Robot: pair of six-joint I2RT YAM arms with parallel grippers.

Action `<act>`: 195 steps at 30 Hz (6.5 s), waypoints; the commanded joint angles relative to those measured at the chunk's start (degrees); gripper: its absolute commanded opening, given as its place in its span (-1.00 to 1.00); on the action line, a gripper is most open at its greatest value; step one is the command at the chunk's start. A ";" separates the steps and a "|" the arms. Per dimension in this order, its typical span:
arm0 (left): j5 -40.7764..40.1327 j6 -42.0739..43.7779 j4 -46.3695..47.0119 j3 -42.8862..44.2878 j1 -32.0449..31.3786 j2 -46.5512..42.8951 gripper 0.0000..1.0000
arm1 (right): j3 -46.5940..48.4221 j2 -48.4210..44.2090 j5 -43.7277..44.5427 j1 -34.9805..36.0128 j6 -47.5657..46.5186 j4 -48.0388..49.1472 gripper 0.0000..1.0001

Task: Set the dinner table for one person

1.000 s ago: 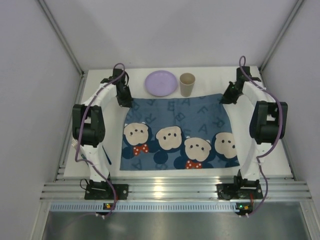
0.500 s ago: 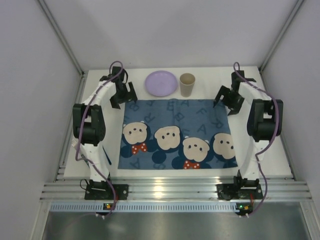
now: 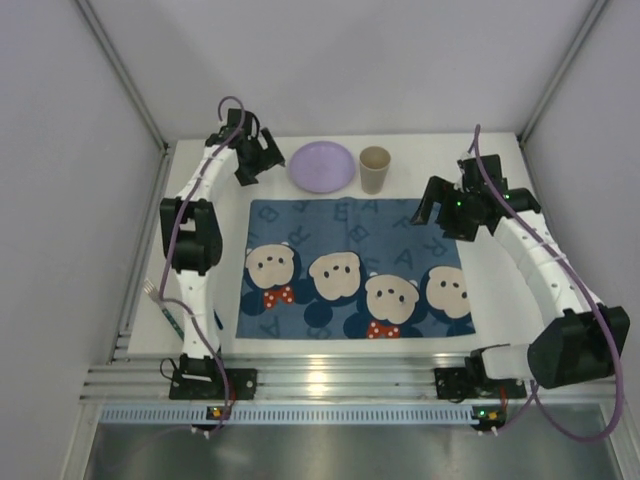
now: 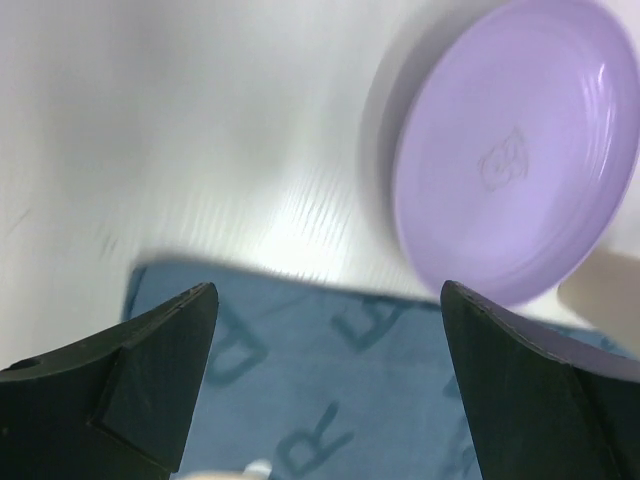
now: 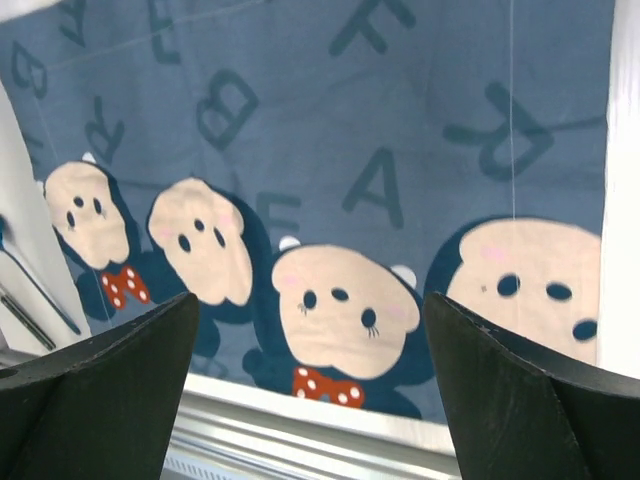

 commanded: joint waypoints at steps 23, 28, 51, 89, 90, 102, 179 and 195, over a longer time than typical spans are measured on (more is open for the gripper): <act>12.86 -7.82 8.33 22.13 -3.67 27.64 -0.90 | 7.95 5.31 5.19 -1.43 -2.01 -4.77 0.90; 13.21 -6.33 8.24 22.30 -2.88 24.22 -1.00 | 23.59 17.28 0.36 -0.82 -3.07 -1.08 0.90; 14.62 7.47 -0.64 -20.83 -11.84 -20.78 -1.00 | 56.75 55.97 6.33 3.93 2.64 0.07 0.53; 2.93 5.89 -1.60 -37.82 -20.99 -17.27 0.96 | 23.19 22.66 23.82 1.65 -1.84 -5.57 -1.00; 2.41 5.89 -2.04 -37.73 -20.99 -18.49 0.96 | 21.18 22.75 23.64 1.65 -1.92 -4.60 -1.00; 1.00 4.58 -7.05 -36.76 -20.99 -25.88 0.96 | 16.24 25.65 24.43 1.56 -1.49 3.23 -1.00; -20.46 17.67 -5.03 -44.07 16.80 -32.91 -1.00 | 6.13 -6.25 18.28 1.56 -0.96 -13.82 0.76; -17.20 20.14 -7.59 -30.78 -11.76 -21.86 -1.00 | 3.93 -9.06 18.10 1.65 -1.22 -14.26 0.75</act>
